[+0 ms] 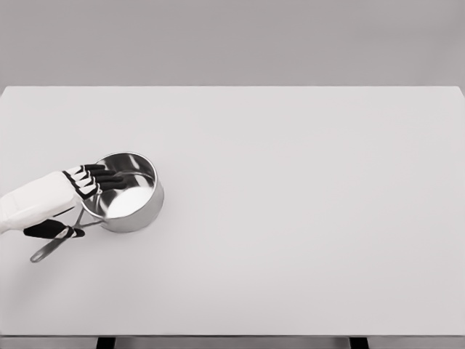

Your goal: Rotate pot handle

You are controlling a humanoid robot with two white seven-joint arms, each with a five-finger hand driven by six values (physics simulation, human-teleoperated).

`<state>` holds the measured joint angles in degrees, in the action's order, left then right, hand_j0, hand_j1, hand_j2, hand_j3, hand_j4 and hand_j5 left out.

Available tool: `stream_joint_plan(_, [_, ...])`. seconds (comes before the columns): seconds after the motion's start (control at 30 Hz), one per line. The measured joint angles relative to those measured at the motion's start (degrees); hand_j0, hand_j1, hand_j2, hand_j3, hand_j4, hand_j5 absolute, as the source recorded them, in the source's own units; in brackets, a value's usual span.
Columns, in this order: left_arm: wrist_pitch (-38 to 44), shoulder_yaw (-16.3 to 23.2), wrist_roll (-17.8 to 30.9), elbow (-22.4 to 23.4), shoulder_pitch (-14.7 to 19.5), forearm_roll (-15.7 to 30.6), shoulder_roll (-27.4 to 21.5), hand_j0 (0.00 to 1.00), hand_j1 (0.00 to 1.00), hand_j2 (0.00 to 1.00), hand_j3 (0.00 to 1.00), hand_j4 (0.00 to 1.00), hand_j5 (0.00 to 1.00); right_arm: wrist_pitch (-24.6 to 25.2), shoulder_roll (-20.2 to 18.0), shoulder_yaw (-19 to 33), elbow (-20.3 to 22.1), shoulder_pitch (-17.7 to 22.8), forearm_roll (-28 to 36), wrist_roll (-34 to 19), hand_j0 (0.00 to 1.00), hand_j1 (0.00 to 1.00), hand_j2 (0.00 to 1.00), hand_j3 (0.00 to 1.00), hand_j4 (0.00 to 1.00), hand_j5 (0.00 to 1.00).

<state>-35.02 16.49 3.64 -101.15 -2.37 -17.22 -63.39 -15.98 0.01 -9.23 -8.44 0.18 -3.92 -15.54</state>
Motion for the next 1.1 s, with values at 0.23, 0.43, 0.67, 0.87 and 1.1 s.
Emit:
stream_joint_plan(0.23, [0.00, -1.41, 0.07, 0.00, 0.00, -0.24, -0.07, 1.00, 1.00, 1.00, 1.00, 1.00, 1.00, 0.00, 0.00, 0.00, 0.00, 0.00, 0.00, 0.00, 1.00, 1.00, 1.00, 1.00, 1.00, 1.00])
stream_joint_plan(0.43, [0.00, -2.48, 0.26, 0.00, 0.00, -0.27, -0.11, 1.00, 1.00, 1.00, 1.00, 1.00, 1.00, 0.00, 0.00, 0.00, 0.00, 0.00, 0.00, 0.00, 1.00, 1.00, 1.00, 1.00, 1.00, 1.00])
stream_joint_plan(0.67, [0.00, -2.92, 0.25, -0.03, -1.23, -0.05, -0.09, 1.00, 1.00, 1.00, 1.00, 1.00, 1.00, 0.00, 0.00, 0.00, 0.00, 0.00, 0.00, 0.00, 1.00, 1.00, 1.00, 1.00, 1.00, 1.00])
stream_joint_plan(0.87, [0.00, -3.15, 0.03, -0.08, -1.32, 0.08, -0.02, 1.00, 1.00, 1.00, 1.00, 1.00, 1.00, 0.00, 0.00, 0.00, 0.00, 0.00, 0.00, 0.00, 1.00, 1.00, 1.00, 1.00, 1.00, 1.00])
stream_joint_plan(1.1, [0.00, -4.52, 0.00, -0.09, -1.76, 1.06, -0.35, 1.00, 1.00, 1.00, 1.00, 1.00, 1.00, 0.00, 0.00, 0.00, 0.00, 0.00, 0.00, 0.00, 1.00, 1.00, 1.00, 1.00, 1.00, 1.00])
